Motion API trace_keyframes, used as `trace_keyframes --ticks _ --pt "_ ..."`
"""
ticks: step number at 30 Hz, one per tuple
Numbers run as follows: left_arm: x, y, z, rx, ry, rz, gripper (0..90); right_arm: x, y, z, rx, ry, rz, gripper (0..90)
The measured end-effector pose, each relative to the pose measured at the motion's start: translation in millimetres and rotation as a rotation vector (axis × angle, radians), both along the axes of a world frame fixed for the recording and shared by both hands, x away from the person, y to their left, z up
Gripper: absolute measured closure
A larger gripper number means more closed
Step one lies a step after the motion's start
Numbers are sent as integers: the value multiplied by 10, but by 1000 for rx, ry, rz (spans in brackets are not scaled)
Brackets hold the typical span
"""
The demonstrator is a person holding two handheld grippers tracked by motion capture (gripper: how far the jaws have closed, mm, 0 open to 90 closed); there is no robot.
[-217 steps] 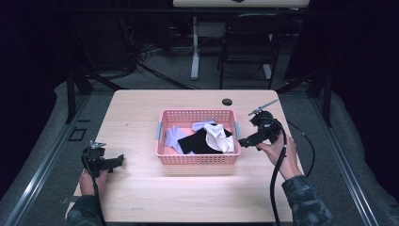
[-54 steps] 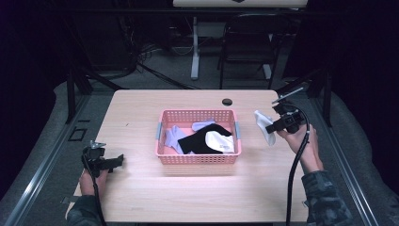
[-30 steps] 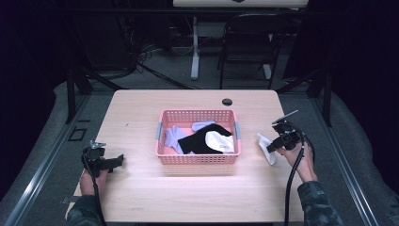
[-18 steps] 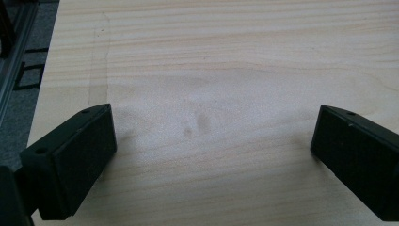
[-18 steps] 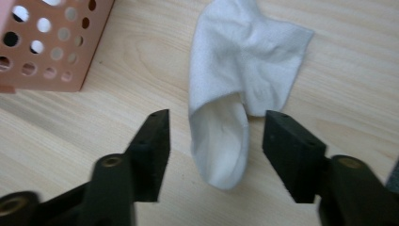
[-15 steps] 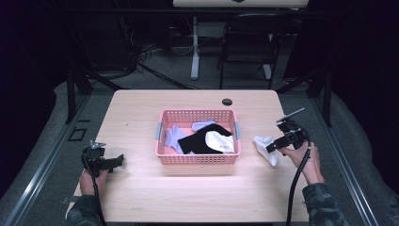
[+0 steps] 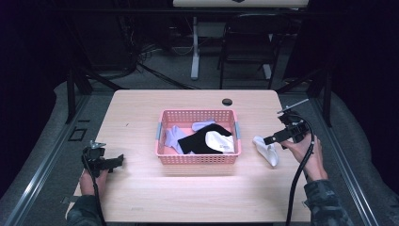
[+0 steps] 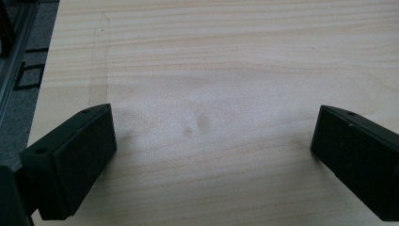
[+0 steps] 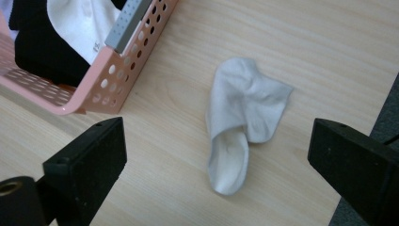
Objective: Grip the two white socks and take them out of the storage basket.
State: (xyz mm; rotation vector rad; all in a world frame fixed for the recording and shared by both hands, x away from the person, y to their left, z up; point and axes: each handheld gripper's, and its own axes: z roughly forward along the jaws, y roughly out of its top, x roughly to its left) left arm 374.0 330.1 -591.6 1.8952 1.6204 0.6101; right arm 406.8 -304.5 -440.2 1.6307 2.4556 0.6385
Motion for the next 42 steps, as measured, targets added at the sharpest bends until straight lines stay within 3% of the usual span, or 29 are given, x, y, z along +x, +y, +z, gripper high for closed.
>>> trace_keyframes --ticks 6,12,19,29,35,42 --pt "-1 0 0 0 0 0 5 28 182 134 2 -45 31 0" --pt "-1 0 0 0 0 0 5 74 419 234 -23 -52 81 0" --pt "-2 0 0 0 0 0 5 143 714 396 -17 -98 130 24" --pt "-2 1 0 0 0 -1 5 238 1173 556 -38 -105 219 86" --pt "-2 1 0 0 0 -1 5 301 1431 488 -45 -83 268 131" --pt "-2 1 0 0 0 -1 5 427 1610 171 -59 1 280 152"
